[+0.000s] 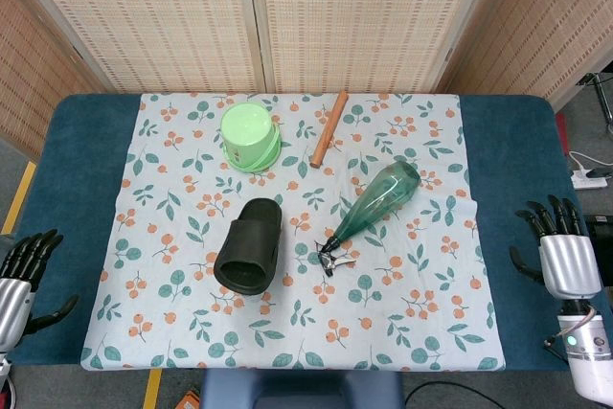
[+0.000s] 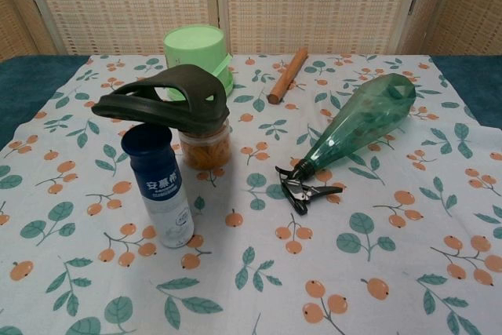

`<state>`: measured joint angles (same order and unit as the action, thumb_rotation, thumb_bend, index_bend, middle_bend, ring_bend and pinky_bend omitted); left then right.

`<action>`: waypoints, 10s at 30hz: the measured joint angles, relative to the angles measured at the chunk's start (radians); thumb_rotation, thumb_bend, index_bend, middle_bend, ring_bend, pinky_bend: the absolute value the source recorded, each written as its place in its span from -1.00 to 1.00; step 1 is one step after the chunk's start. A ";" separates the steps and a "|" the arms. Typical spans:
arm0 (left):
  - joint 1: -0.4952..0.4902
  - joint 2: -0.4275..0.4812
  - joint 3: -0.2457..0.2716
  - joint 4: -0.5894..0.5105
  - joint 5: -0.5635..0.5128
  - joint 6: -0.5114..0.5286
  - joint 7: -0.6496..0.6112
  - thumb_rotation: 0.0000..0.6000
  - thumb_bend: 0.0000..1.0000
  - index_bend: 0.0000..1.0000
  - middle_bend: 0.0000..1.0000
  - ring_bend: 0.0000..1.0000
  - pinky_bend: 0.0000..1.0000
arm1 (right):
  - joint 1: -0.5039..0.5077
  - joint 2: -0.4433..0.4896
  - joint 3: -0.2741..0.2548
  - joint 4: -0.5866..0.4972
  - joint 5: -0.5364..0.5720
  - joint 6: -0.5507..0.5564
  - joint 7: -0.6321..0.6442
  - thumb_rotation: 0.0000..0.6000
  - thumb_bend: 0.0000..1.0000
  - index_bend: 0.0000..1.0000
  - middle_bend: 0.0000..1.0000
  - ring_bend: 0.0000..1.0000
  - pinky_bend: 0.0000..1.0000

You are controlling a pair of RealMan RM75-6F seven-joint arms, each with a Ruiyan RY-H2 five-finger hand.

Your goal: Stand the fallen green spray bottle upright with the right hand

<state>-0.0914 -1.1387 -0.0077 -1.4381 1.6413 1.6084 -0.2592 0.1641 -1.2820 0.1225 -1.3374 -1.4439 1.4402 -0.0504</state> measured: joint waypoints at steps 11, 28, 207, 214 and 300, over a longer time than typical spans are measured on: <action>0.001 -0.002 0.000 0.002 -0.004 -0.002 0.001 1.00 -0.56 -0.95 -0.97 -1.00 -1.00 | 0.005 0.002 -0.003 -0.009 -0.008 -0.001 -0.011 1.00 -0.39 -0.49 -0.67 -1.00 -1.00; -0.008 -0.015 -0.012 0.018 -0.032 -0.027 0.015 1.00 -0.56 -0.94 -0.97 -1.00 -1.00 | 0.171 0.093 -0.017 -0.105 -0.249 -0.055 -0.010 1.00 -1.00 -0.22 -0.51 -0.97 -0.80; -0.009 0.013 0.015 0.019 -0.004 -0.043 -0.083 1.00 -0.56 -0.97 -0.97 -1.00 -1.00 | 0.562 -0.300 0.412 -0.354 0.574 -0.036 -0.500 1.00 -0.75 0.65 0.31 0.25 0.39; -0.006 0.016 0.017 0.020 0.002 -0.032 -0.094 1.00 -0.56 -0.97 -0.98 -1.00 -1.00 | 0.563 -0.317 0.454 -0.400 0.681 0.001 -0.536 1.00 -0.73 0.65 0.31 0.25 0.39; -0.021 0.018 0.033 0.028 0.004 -0.059 -0.111 1.00 -0.55 -0.97 -0.98 -1.00 -1.00 | 0.608 -0.092 0.337 -0.446 0.996 -0.272 -0.512 1.00 -1.00 -1.00 -0.59 -0.88 -0.39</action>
<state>-0.1123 -1.1207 0.0255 -1.4098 1.6453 1.5495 -0.3698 0.7720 -1.3744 0.4596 -1.7837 -0.4475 1.1682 -0.5622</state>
